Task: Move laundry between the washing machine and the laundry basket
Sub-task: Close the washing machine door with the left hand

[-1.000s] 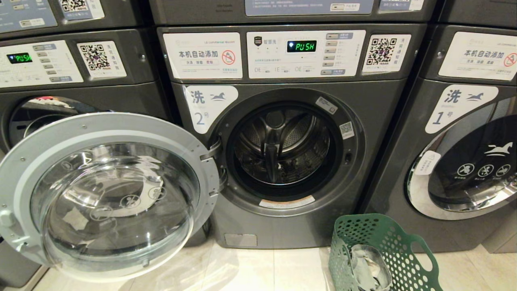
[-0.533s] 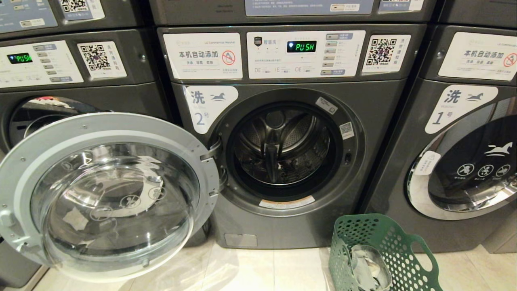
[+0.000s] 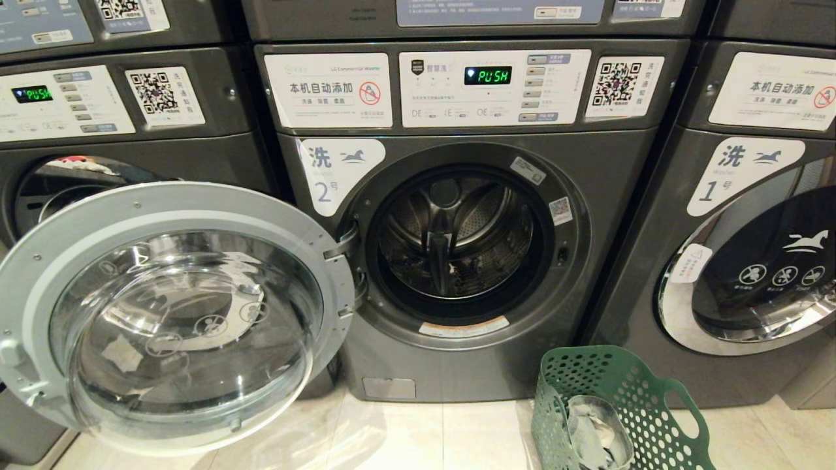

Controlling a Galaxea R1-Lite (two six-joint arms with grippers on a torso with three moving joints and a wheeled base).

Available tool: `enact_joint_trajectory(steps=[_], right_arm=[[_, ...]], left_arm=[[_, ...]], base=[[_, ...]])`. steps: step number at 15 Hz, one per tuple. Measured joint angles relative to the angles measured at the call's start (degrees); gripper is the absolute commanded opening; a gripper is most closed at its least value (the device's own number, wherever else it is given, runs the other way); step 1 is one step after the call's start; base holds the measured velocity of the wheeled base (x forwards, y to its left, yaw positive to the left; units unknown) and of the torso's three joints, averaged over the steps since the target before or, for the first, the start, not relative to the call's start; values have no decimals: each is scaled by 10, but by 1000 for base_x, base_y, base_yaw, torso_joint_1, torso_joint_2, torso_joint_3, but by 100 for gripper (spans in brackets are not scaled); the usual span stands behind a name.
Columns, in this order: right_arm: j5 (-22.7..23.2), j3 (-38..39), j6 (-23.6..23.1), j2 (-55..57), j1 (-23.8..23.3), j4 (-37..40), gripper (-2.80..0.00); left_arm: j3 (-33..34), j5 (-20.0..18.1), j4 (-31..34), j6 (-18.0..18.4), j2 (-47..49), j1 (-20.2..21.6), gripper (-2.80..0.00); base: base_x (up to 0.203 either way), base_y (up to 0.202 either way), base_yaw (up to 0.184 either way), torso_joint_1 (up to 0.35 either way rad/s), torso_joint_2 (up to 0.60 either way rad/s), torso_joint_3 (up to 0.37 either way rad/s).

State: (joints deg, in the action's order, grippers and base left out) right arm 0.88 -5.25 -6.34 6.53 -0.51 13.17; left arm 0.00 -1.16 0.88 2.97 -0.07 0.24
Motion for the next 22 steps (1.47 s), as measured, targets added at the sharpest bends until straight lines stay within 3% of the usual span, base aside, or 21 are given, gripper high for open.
enact_joint_trajectory(steps=[3,7,9,11,14,18,22], right_arm=[[-1,1,24,-46,3,-2,-280],[2,1,16,-62,3,-2,-280],[2,1,15,-65,3,-1,-280],[2,1,11,-65,3,-1,-280],[0,1,8,-65,3,-1,-280],[8,0,10,-65,3,0,-280],[5,-1,30,-65,3,1,-280]], left_arm=[[0,-3,-1,3,0,0,-280],[-10,-1,-5,7,0,0,-280],[-70,0,9,7,4,0,-280],[-171,3,31,5,40,0,-280],[-341,30,47,-16,185,2,-280],[-547,76,58,-78,455,17,-280],[-676,21,31,-118,690,98,-280]], base=[[0,0,0,0,0,0],[0,0,0,0,0,0],[0,0,0,0,0,0],[0,0,0,0,0,0],[0,0,0,0,0,0],[0,0,0,0,0,0],[0,0,0,0,0,0]])
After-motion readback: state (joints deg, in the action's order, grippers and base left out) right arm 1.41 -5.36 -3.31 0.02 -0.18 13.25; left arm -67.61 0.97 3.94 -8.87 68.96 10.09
